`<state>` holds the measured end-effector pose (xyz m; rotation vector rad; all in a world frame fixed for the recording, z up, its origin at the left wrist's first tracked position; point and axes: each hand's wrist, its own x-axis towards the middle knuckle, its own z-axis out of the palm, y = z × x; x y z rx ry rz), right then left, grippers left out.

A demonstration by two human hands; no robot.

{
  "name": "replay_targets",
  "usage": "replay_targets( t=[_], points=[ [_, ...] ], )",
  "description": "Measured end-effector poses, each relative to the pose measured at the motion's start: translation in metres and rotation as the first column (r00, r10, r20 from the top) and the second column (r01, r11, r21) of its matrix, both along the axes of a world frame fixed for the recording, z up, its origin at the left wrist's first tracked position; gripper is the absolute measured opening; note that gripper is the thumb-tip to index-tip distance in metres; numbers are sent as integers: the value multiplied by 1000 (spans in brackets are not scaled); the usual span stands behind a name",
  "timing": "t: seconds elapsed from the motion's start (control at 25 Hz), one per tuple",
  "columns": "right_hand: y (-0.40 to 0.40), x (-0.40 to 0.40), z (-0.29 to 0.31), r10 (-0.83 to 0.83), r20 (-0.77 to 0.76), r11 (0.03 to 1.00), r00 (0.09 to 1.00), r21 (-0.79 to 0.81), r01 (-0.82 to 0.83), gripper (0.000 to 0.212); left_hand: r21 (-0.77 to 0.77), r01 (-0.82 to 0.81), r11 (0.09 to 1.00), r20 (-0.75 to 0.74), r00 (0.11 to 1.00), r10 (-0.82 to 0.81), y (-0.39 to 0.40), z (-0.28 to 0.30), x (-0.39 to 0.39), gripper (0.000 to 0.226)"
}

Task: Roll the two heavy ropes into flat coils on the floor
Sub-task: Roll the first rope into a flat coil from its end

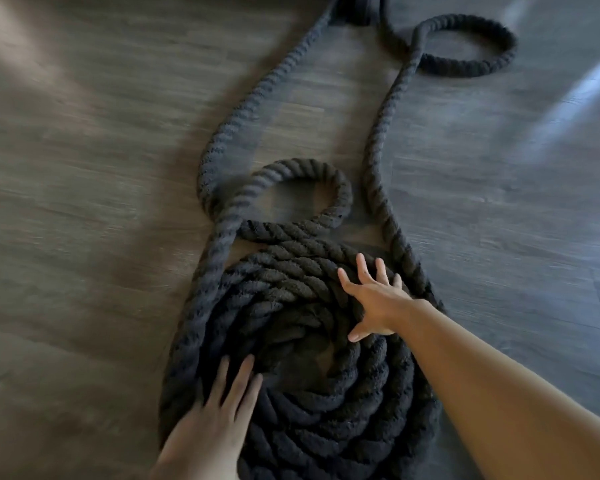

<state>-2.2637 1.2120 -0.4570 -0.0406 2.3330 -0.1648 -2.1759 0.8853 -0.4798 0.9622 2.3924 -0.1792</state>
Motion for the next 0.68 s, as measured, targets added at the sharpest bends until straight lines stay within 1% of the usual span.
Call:
replay_targets(
  t=[0.04, 0.08, 0.12, 0.16, 0.24, 0.28, 0.32, 0.36, 0.4, 0.44, 0.48, 0.52, 0.56, 0.64, 0.68],
  points=[
    [-3, -4, 1, 30, -9, 1000, 1000, 5, -30, 126, 60, -56, 997, -24, 998, 57, -4, -6, 13, 72],
    [-7, -8, 2, 48, -20, 999, 999, 16, -47, 127, 102, -75, 992, -61, 995, 81, -7, -9, 25, 56],
    [-11, -9, 2, 45, -29, 999, 999, 29, -44, 127, 134, -67, 989, -75, 994, 77, -9, -11, 32, 53],
    [-14, -9, 2, 22, -34, 999, 999, 40, -20, 128, 169, -38, 985, -105, 993, 56, -9, -13, 35, 59],
    [-16, -2, 0, -74, -44, 995, 996, 61, 77, 130, 252, 58, 966, -261, 965, 10, -8, -2, 15, 74],
    [-16, 3, 0, -159, -39, 984, 987, 71, 161, 130, 274, 47, 961, -354, 934, 55, -6, 4, -6, 74],
    [-18, 8, -1, -264, -26, 961, 964, 75, 265, 130, 316, -74, 946, -399, 894, 204, -5, 7, -29, 75],
    [-23, 12, -1, -383, -10, 921, 924, 72, 383, 127, 354, -312, 882, -353, 828, 435, -4, 11, -53, 79],
    [-29, 17, -1, -513, 1, 857, 858, 61, 512, 123, 371, -555, 744, -263, 706, 658, -4, 13, -74, 84],
    [-37, 22, 0, -630, 9, 776, 776, 49, 629, 116, 342, -719, 606, -166, 588, 792, -6, 12, -90, 86],
    [-44, 27, 0, -708, 21, 706, 706, 39, 707, 112, 305, -787, 536, -89, 537, 839, -11, 8, -98, 83],
    [-49, 31, 1, -751, 43, 660, 659, 16, 751, 112, 311, -792, 526, -59, 536, 842, -18, 3, -100, 78],
    [-54, 36, 0, -765, 59, 642, 641, -9, 767, 119, 324, -788, 524, -35, 543, 839, -29, 1, -98, 75],
    [-60, 44, -4, -737, 60, 673, 673, -28, 739, 135, 312, -810, 496, 4, 523, 852, -64, -9, -80, 72],
    [-63, 47, -7, -719, 40, 694, 694, -11, 720, 139, 270, -820, 505, 4, 526, 851, -81, -14, -66, 71]
  ],
)
